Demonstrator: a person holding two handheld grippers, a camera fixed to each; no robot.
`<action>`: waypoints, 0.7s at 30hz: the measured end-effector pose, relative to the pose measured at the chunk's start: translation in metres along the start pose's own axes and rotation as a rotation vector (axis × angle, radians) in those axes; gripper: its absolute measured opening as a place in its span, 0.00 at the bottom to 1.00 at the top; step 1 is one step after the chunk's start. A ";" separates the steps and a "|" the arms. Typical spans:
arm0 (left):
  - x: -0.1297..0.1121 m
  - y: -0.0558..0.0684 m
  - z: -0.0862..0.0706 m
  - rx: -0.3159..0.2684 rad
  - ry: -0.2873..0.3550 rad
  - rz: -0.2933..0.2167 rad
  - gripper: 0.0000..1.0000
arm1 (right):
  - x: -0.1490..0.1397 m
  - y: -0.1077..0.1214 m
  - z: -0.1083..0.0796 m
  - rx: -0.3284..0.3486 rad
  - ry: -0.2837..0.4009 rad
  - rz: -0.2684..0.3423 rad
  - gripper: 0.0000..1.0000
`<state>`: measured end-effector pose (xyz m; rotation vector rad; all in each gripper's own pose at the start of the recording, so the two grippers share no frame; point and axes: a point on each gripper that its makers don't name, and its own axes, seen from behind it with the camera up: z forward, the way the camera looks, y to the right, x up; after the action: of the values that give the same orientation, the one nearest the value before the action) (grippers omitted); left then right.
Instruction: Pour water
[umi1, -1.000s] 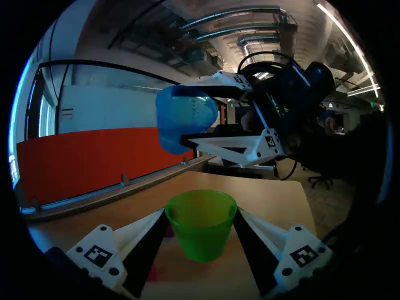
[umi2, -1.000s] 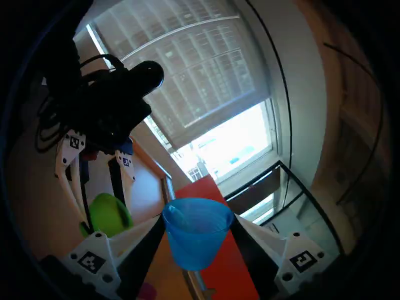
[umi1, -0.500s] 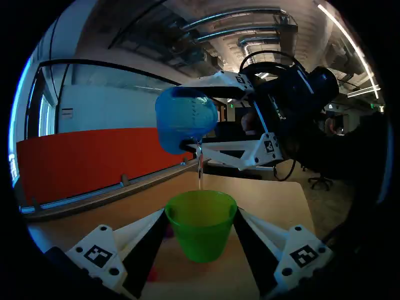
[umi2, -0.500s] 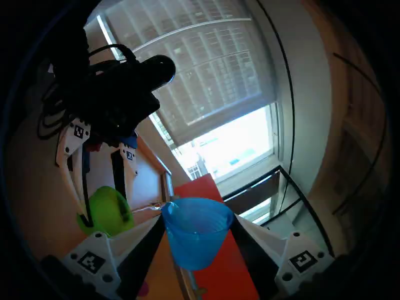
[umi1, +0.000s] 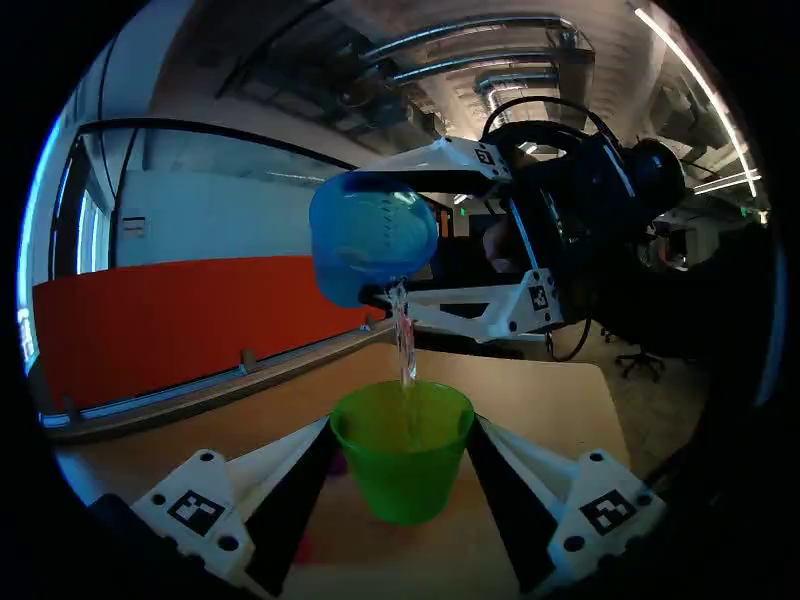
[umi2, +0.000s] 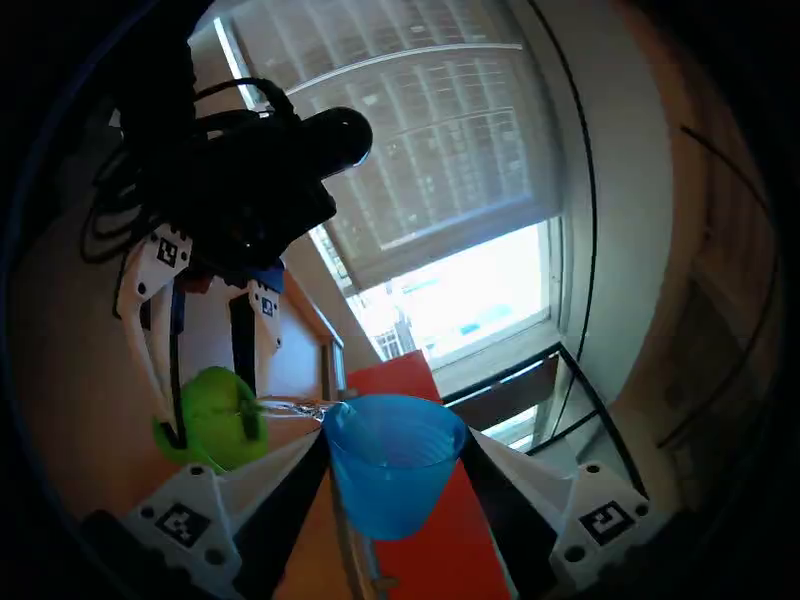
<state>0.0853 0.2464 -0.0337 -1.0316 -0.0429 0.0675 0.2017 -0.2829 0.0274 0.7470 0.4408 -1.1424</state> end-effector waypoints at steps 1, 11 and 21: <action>0.000 0.000 0.000 0.000 0.000 0.000 0.87 | 0.000 0.000 0.000 0.000 0.000 -0.003 0.93; -0.001 0.001 -0.001 0.000 -0.007 0.007 0.87 | 0.001 0.003 -0.001 -0.003 -0.002 -0.037 0.93; 0.000 0.003 0.000 -0.004 -0.003 0.004 0.87 | 0.002 0.007 -0.001 -0.012 -0.007 -0.072 0.93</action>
<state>0.0853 0.2474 -0.0364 -1.0354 -0.0438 0.0726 0.2088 -0.2822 0.0279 0.7208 0.4714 -1.2088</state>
